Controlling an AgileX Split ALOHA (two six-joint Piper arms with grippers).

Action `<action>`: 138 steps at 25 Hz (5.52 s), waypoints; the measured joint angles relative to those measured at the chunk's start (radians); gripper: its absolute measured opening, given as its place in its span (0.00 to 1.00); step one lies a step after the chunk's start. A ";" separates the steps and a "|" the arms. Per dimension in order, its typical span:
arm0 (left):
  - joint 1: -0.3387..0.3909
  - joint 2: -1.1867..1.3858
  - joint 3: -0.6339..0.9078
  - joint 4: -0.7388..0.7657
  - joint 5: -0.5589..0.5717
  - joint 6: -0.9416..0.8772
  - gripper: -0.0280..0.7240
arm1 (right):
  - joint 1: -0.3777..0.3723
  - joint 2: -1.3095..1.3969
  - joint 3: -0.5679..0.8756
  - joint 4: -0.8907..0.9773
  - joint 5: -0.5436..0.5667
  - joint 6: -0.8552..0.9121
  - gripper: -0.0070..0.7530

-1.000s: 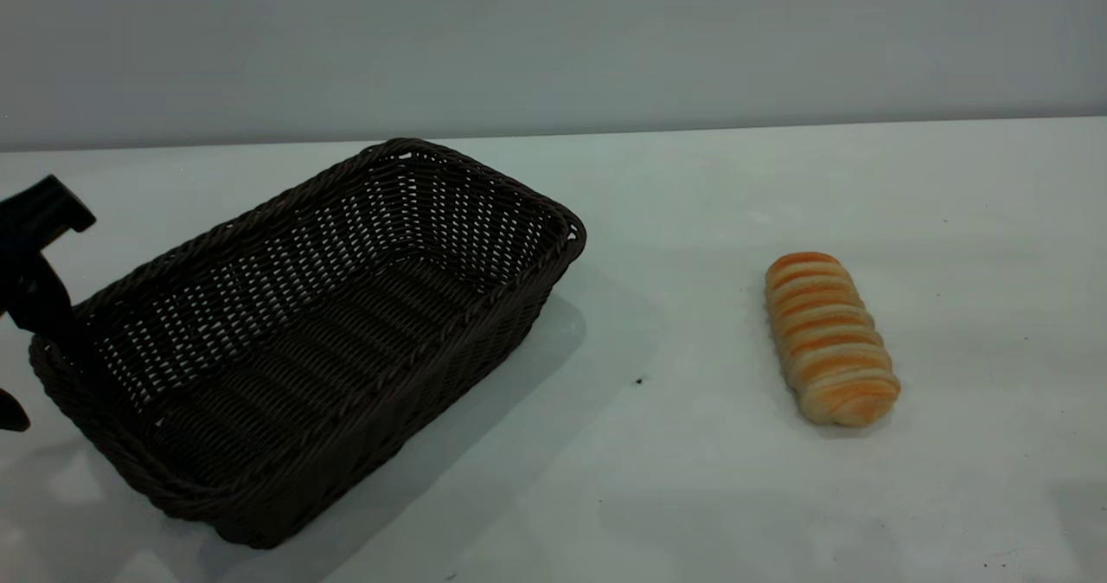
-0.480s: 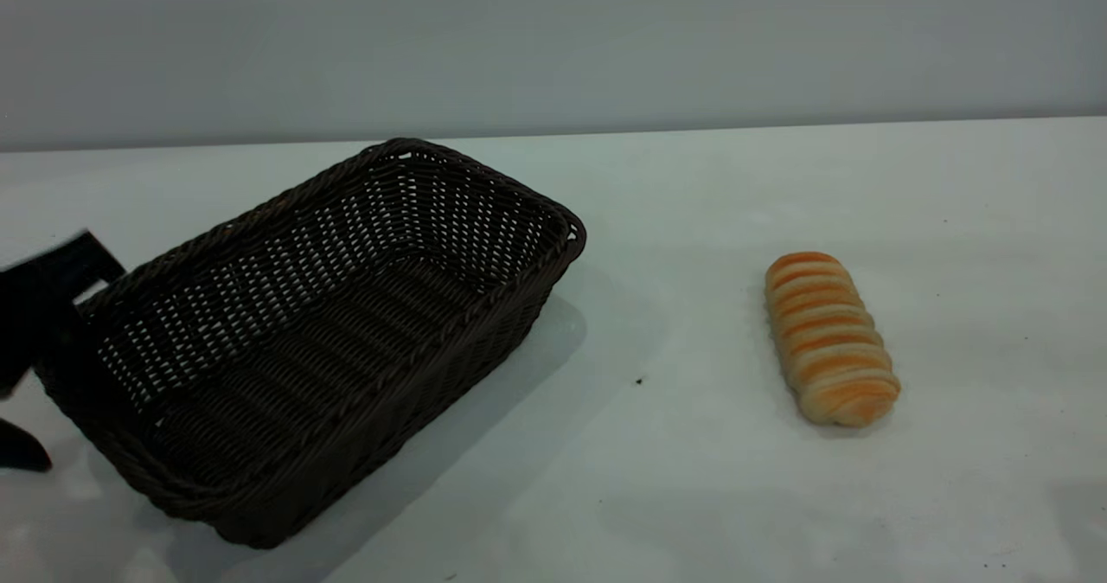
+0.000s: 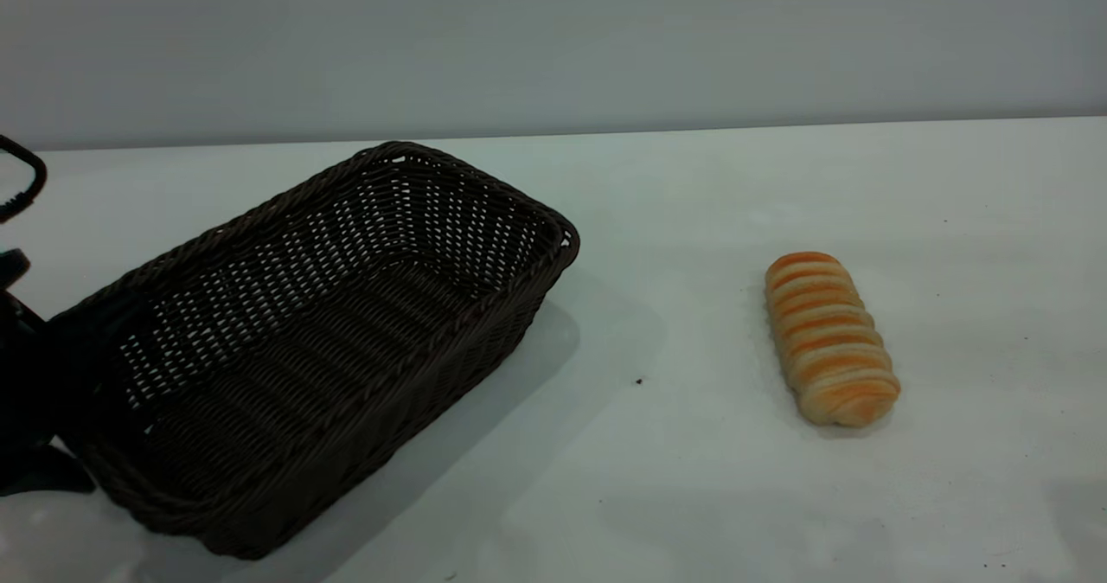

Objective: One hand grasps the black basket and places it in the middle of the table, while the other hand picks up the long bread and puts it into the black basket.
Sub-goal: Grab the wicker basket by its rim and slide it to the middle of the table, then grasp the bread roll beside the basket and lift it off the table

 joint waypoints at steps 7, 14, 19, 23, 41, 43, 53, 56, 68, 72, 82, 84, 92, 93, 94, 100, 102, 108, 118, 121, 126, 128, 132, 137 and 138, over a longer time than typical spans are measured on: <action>-0.001 -0.001 -0.001 0.070 -0.008 -0.013 0.22 | 0.000 0.000 0.000 0.000 0.000 0.000 0.50; -0.001 -0.045 -0.045 0.321 0.082 -0.014 0.22 | 0.000 0.000 0.000 0.006 0.000 0.000 0.50; -0.041 -0.049 -0.185 0.482 0.254 0.030 0.22 | 0.000 0.000 0.000 0.010 0.003 0.000 0.50; -0.075 -0.035 -0.315 0.508 0.357 0.143 0.22 | 0.000 0.000 0.000 0.023 0.006 -0.009 0.50; -0.194 0.208 -0.599 0.472 0.569 0.239 0.23 | 0.000 0.000 0.000 0.048 0.011 -0.045 0.50; -0.194 0.208 -0.599 0.475 0.583 0.191 0.23 | 0.000 0.000 0.000 0.049 0.009 -0.045 0.50; -0.194 0.225 -0.599 0.548 0.558 0.056 0.23 | 0.000 0.000 0.000 0.064 0.008 -0.045 0.50; -0.194 0.247 -0.599 0.562 0.549 0.037 0.26 | 0.000 0.000 0.000 0.068 0.008 -0.047 0.50; -0.194 0.244 -0.599 0.569 0.556 -0.017 0.59 | 0.000 0.000 0.000 0.146 0.009 -0.144 0.50; -0.192 0.197 -0.599 0.576 0.579 -0.021 0.75 | 0.000 0.000 0.000 0.157 0.009 -0.155 0.50; -0.192 0.018 -0.598 0.551 0.655 -0.021 0.78 | 0.000 0.046 -0.001 0.253 0.013 -0.236 0.50; -0.192 -0.031 -0.598 0.518 0.657 -0.007 0.78 | 0.000 0.096 -0.002 0.318 0.021 -0.298 0.50; -0.236 -0.304 -0.598 0.437 0.626 0.120 0.78 | 0.000 0.264 -0.011 0.764 0.051 -0.714 0.50; -0.245 -0.342 -0.598 0.436 0.621 0.123 0.78 | 0.000 0.283 -0.011 0.811 0.052 -0.770 0.50; -0.255 -0.372 -0.598 0.436 0.618 0.125 0.78 | 0.000 0.302 -0.011 0.860 0.053 -0.810 0.50; -0.280 -0.565 -0.595 0.434 0.623 0.174 0.78 | 0.000 0.448 -0.034 0.997 0.050 -0.956 0.50; -0.280 -0.622 -0.592 0.434 0.634 0.190 0.78 | 0.000 0.510 -0.055 1.007 0.048 -0.970 0.50; -0.282 -0.775 -0.590 0.434 0.654 0.228 0.78 | 0.079 0.645 -0.149 1.016 -0.021 -0.988 0.50; -0.282 -0.904 -0.590 0.433 0.674 0.253 0.78 | 0.179 0.802 -0.283 1.021 -0.111 -1.014 0.50; -0.282 -0.915 -0.590 0.433 0.699 0.256 0.78 | 0.179 0.840 -0.299 1.021 -0.140 -1.040 0.50; -0.282 -0.917 -0.590 0.433 0.709 0.259 0.78 | 0.179 0.901 -0.333 1.028 -0.139 -1.057 0.56; -0.282 -0.917 -0.590 0.433 0.709 0.259 0.78 | 0.179 0.922 -0.347 1.033 -0.135 -1.057 0.57; -0.282 -0.917 -0.590 0.433 0.709 0.269 0.78 | 0.181 0.965 -0.372 1.044 -0.123 -1.061 0.57; -0.282 -0.917 -0.590 0.433 0.709 0.279 0.78 | 0.219 1.022 -0.412 1.054 -0.124 -1.063 0.57; -0.282 -0.917 -0.590 0.433 0.709 0.279 0.78 | 0.233 1.034 -0.421 1.055 -0.128 -1.064 0.55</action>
